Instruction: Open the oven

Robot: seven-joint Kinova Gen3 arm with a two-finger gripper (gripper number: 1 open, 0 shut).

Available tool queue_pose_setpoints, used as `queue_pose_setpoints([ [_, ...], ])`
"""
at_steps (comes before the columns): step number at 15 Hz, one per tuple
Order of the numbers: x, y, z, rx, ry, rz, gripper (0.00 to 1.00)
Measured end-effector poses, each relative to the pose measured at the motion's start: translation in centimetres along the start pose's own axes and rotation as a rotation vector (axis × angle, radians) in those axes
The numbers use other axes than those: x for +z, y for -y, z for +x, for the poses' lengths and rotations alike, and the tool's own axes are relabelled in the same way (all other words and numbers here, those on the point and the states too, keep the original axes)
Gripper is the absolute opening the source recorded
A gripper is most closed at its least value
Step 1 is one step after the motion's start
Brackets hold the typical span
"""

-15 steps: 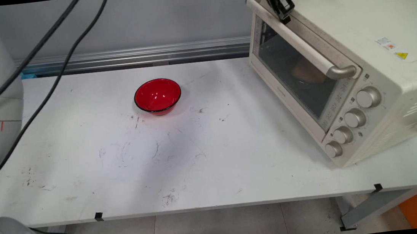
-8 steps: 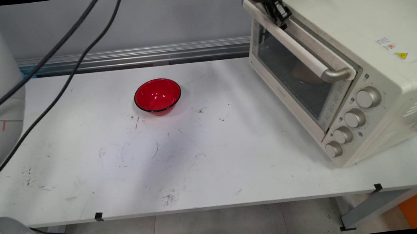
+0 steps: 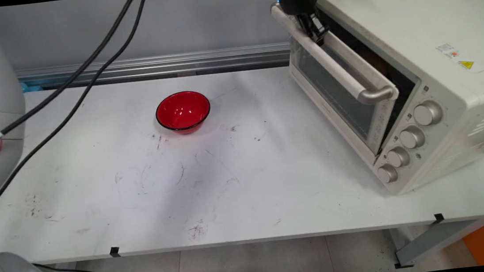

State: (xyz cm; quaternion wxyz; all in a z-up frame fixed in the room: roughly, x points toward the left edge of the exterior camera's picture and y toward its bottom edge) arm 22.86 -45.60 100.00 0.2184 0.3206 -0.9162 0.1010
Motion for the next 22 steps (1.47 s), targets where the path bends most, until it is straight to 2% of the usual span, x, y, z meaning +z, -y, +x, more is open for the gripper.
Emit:
queue_pose_setpoints([
  [10, 1.3, -0.2, -2.9, -0.024, 0.04, -0.013, 0.0],
  [22, 2.6, -0.1, -8.4, -0.043, 0.051, -0.031, 0.0],
])
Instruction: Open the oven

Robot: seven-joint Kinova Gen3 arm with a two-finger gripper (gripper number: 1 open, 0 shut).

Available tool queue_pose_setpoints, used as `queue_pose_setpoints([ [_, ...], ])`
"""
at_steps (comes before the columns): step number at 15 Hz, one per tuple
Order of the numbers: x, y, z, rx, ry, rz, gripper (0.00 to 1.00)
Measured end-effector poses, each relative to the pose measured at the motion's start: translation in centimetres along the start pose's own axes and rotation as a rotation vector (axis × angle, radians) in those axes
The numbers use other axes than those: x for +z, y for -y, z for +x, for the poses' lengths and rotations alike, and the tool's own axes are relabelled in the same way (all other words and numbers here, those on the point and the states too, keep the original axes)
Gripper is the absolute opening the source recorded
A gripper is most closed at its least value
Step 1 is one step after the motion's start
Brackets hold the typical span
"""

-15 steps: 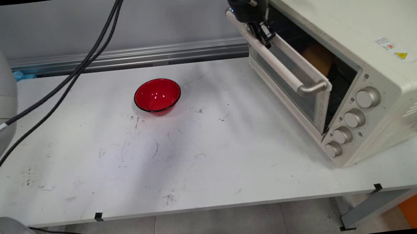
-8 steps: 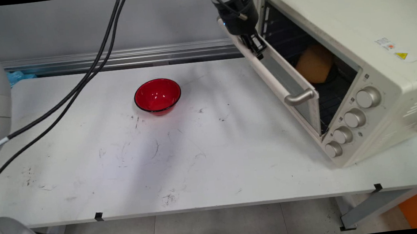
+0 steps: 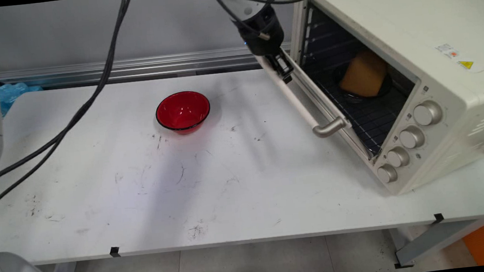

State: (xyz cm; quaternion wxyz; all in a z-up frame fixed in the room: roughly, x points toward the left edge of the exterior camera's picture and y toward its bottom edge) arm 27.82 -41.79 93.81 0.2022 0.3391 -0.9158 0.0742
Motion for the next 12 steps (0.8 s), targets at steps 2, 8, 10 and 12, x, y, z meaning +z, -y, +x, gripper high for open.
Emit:
queue_pose_setpoints([
  [2, 0.2, 0.0, -1.1, -0.002, 0.005, 0.0, 0.0],
  [8, 0.9, 0.1, -4.1, -0.012, 0.009, 0.005, 0.0],
  [10, 1.2, 0.2, -5.2, -0.016, 0.007, 0.01, 0.0],
  [12, 1.4, 0.3, -6.3, -0.026, 0.006, 0.014, 0.0],
])
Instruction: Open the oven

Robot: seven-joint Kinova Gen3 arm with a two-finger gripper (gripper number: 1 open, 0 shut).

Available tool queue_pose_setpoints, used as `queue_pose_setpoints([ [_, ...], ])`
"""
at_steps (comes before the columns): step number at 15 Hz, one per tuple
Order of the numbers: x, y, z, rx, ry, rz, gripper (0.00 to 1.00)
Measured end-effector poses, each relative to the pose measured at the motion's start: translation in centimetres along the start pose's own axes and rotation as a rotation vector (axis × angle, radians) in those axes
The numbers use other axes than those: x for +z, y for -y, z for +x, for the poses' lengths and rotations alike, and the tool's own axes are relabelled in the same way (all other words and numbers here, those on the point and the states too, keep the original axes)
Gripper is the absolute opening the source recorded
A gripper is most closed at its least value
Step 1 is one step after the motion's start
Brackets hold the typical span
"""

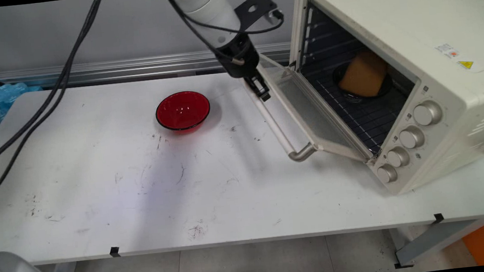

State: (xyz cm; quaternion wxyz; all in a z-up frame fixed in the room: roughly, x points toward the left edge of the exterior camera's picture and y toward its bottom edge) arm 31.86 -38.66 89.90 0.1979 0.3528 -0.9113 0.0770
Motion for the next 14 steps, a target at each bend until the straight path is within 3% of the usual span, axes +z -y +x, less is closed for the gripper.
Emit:
queue_pose_setpoints([
  [7, 0.4, 0.1, -3.6, -0.042, -0.006, 0.004, 0.0],
  [14, 0.0, 0.6, -5.9, -0.018, -0.022, 0.005, 0.0],
])
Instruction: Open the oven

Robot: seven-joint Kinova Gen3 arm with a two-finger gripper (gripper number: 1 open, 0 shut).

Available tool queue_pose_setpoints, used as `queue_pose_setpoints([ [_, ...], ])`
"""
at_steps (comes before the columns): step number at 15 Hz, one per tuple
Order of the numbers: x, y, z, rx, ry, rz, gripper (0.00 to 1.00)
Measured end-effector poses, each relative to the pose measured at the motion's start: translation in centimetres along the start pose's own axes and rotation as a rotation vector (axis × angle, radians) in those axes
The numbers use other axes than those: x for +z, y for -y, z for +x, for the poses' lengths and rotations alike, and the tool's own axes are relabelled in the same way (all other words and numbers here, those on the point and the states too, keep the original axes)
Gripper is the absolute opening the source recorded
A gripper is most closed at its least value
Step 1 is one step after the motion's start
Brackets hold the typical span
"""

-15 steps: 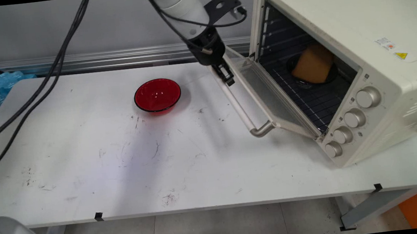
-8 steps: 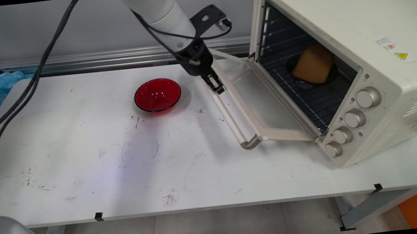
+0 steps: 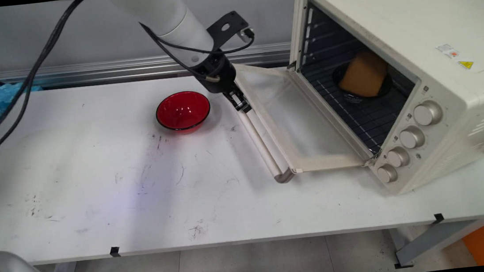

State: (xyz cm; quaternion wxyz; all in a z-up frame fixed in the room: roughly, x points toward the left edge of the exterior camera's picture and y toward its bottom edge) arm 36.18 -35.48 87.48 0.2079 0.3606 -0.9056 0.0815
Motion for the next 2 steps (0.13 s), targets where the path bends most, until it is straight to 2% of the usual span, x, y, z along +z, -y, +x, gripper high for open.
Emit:
queue_pose_setpoints([
  [2, -0.42, 0.02, -0.45, 0.007, -0.008, -0.001, 0.0],
])
